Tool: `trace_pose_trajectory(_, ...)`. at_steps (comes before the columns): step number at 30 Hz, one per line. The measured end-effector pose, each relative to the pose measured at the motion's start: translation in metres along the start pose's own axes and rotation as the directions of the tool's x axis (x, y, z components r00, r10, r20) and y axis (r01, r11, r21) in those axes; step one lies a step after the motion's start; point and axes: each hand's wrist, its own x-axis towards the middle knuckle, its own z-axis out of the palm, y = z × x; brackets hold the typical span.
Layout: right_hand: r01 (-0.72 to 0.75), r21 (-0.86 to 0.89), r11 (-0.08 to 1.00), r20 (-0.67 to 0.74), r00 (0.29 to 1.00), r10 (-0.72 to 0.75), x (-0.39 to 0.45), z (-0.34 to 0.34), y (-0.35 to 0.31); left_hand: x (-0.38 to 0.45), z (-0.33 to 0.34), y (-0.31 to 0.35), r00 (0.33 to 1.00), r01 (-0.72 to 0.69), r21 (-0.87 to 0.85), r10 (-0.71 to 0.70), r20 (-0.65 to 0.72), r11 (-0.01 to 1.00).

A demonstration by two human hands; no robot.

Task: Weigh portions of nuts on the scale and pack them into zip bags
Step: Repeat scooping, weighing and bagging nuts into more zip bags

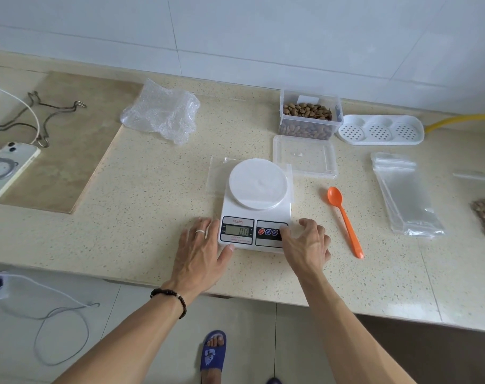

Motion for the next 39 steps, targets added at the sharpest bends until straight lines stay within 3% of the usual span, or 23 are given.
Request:
trace_pose_trajectory(9, -0.064, 0.172, 0.983, 0.073, 0.996, 0.052, 0.014, -0.03, -0.016, 0.023, -0.037, 0.007, 0.98, -0.086, -0.024, 0.08, -0.182, 0.996)
trace_pose_trajectory(17, -0.062, 0.249, 0.967, 0.011, 0.998, 0.061, 0.061, -0.049, -0.043, 0.093, -0.051, 0.02, 0.961, -0.236, -0.005, 0.233, -0.152, 0.972)
trace_pose_trajectory(19, -0.08, 0.196, 0.977, -0.019, 0.996, 0.086, 0.069, -0.05, -0.039, 0.108, -0.046, 0.025, 0.961, -0.256, 0.012, 0.256, -0.106, 0.967)
trace_pose_trajectory(23, -0.135, -0.121, 0.983, -0.163, 0.98, 0.115, 0.077, -0.058, -0.007, 0.128, -0.037, 0.043, 0.954, -0.298, 0.034, 0.299, -0.007, 0.954)
trace_pose_trajectory(28, -0.251, -0.249, 0.935, -0.151, 0.964, 0.219, 0.087, -0.063, 0.028, 0.141, -0.03, 0.066, 0.923, -0.38, 0.041, 0.376, 0.078, 0.924)
trace_pose_trajectory(31, -0.194, -0.169, 0.966, -0.111, 0.978, 0.177, 0.095, -0.065, 0.03, 0.15, -0.03, 0.078, 0.917, -0.379, 0.067, 0.366, 0.157, 0.923)
trace_pose_trajectory(34, -0.098, 0.057, 0.994, -0.018, 0.995, 0.099, 0.104, -0.069, 0.021, 0.16, -0.029, 0.09, 0.909, -0.379, 0.119, 0.345, 0.234, 0.918)
trace_pose_trajectory(39, -0.007, 0.332, 0.943, 0.112, 0.993, -0.032, 0.12, -0.073, -0.009, 0.174, -0.026, 0.108, 0.907, -0.354, 0.203, 0.283, 0.311, 0.913)
